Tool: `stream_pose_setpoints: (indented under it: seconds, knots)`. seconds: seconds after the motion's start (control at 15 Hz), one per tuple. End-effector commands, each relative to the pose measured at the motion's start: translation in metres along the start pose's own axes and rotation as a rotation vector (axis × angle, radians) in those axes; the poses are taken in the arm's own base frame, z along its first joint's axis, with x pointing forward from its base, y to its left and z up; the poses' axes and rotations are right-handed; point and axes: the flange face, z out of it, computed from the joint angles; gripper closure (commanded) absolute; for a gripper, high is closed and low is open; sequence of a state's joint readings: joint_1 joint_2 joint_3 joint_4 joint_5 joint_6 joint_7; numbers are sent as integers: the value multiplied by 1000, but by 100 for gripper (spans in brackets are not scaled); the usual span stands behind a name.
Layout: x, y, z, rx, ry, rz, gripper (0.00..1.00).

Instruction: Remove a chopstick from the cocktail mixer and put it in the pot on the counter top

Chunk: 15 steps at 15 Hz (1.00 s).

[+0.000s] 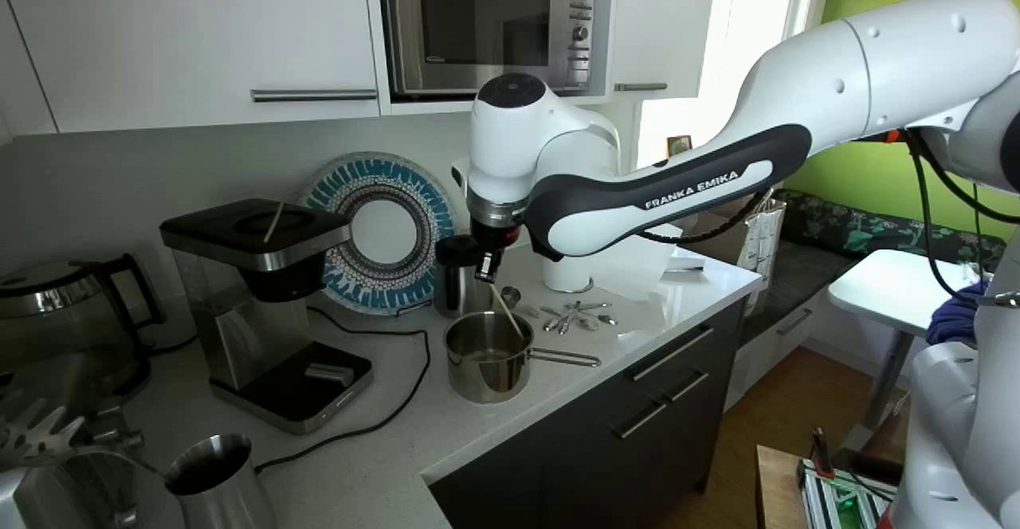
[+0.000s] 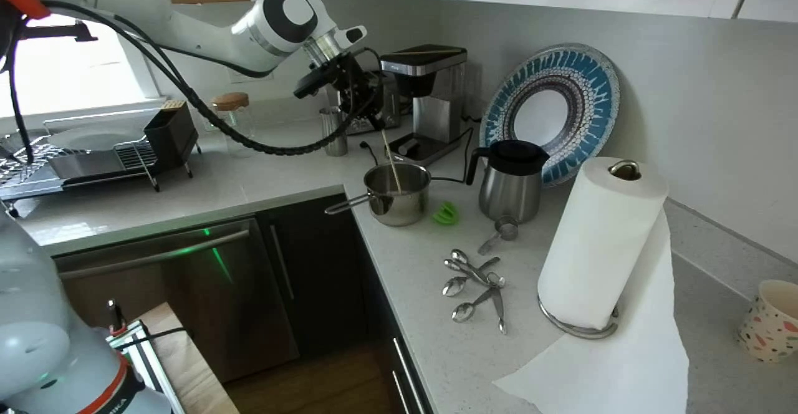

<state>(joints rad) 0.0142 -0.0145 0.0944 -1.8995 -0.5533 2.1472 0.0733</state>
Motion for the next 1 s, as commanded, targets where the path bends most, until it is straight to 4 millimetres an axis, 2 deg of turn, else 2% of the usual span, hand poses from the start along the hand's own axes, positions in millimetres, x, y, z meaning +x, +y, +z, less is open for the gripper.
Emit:
stream_pose_setpoints:
  seconds: [0.0,0.07,0.13,0.27,0.33,0.47,0.6,0.73,0.8,0.87,0.93]
  knots:
    - [8,-7,22,-19,-12,-55,98]
    - [9,-10,28,5,-30,-62,67]
    - [10,-13,33,13,-32,-71,66]
    - [15,-16,33,22,-5,-58,52]
    - [18,-14,26,33,19,-33,45]
    - [25,-3,-5,34,84,31,30]
    - [33,8,-46,98,182,94,15]
    - [41,1,-86,168,293,77,1]
    - [45,-4,-102,190,352,54,0]
    - [53,-18,-110,217,406,44,0]
    - [48,-1,-101,169,343,67,2]
